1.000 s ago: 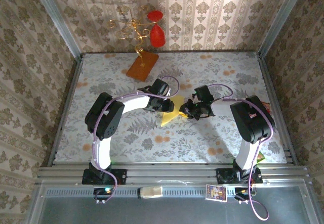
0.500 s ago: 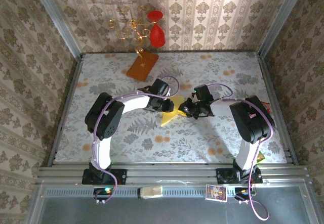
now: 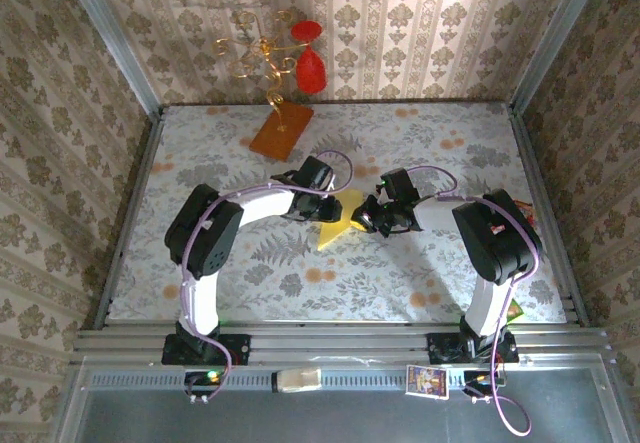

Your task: Fold a paper plane with a square sheet of paper (pick it up from the middle)

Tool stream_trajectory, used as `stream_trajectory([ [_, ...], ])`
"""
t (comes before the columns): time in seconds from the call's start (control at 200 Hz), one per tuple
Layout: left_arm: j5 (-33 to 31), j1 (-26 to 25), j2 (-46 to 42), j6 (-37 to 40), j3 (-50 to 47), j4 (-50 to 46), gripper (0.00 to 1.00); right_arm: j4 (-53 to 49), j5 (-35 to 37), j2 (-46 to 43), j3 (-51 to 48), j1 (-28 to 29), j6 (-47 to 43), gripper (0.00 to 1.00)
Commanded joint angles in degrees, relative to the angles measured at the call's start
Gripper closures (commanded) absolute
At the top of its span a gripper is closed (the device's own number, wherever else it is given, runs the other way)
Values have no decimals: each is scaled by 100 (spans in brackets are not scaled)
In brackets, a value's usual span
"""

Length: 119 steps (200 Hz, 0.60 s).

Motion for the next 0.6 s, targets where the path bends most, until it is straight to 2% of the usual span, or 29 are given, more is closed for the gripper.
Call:
stream_trajectory([
  [0.0, -304, 20, -643, -136, -70, -150, 65, -159, 100, -152, 137, 46, -108, 90],
  [0.16, -512, -56, -1352, 9, -500, 207, 49, -271, 207, -351, 126, 50, -62, 91],
  [0.33, -721, -249, -1647, 398, -1130, 703, 43, -337, 191, -529, 170, 47, 25, 91],
  [0.59, -1033, -838, -1773, 1263, -1969, 1815, 32, -784, 99, -584, 432, 43, 15, 91],
])
